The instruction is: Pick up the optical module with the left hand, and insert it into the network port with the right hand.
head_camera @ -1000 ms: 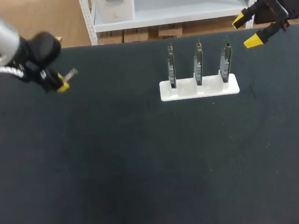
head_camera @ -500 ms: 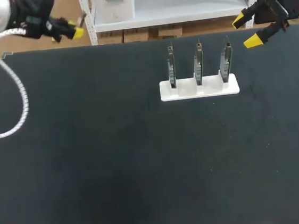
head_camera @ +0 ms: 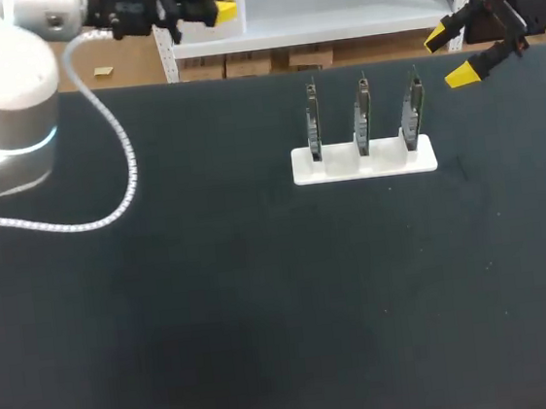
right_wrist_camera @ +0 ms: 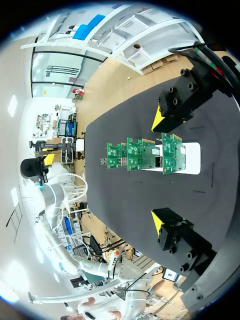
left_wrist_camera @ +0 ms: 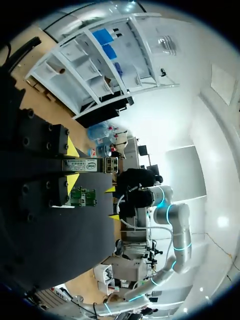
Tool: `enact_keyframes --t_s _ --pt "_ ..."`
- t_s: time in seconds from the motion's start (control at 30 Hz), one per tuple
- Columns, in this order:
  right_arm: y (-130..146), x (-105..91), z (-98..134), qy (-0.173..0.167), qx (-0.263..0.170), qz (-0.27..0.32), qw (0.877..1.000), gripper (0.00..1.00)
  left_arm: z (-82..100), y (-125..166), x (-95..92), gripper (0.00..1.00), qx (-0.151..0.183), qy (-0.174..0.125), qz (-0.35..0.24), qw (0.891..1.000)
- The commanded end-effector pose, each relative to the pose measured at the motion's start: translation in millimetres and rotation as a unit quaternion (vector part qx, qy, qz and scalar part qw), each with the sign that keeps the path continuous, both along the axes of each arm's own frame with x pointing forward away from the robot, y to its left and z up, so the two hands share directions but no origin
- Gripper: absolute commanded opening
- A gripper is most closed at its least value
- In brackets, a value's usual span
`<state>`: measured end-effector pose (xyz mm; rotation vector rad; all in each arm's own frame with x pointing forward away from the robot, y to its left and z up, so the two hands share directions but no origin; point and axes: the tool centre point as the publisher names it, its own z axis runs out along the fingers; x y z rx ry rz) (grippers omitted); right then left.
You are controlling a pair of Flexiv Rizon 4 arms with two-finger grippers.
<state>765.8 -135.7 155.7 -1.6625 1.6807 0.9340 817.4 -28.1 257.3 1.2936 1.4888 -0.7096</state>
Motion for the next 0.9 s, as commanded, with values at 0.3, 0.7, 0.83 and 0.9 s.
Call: enact_keyframes --t_s 0.3,0.7,0.83,0.9 --pt "0.5 -1.7 0.2 -0.001 -0.001 -0.002 1.0 1.0 -0.3 -100.6 3.1 0.0 -0.102 -0.014 -0.116 0.988" --pt "0.5 -1.7 0.2 -0.001 -0.001 -0.002 1.0 1.0 -9.7 -163.6 -4.1 0.0 -0.122 0.003 -0.155 0.98" --pt "0.5 -1.7 0.2 -0.001 -0.001 -0.002 1.0 1.0 -13.7 -178.8 -7.0 0.0 -0.132 0.008 -0.157 0.979" --pt "0.5 -1.7 0.2 -0.001 -0.001 -0.002 1.0 1.0 -18.6 -187.2 -9.3 0.0 -0.135 0.015 -0.157 0.978"
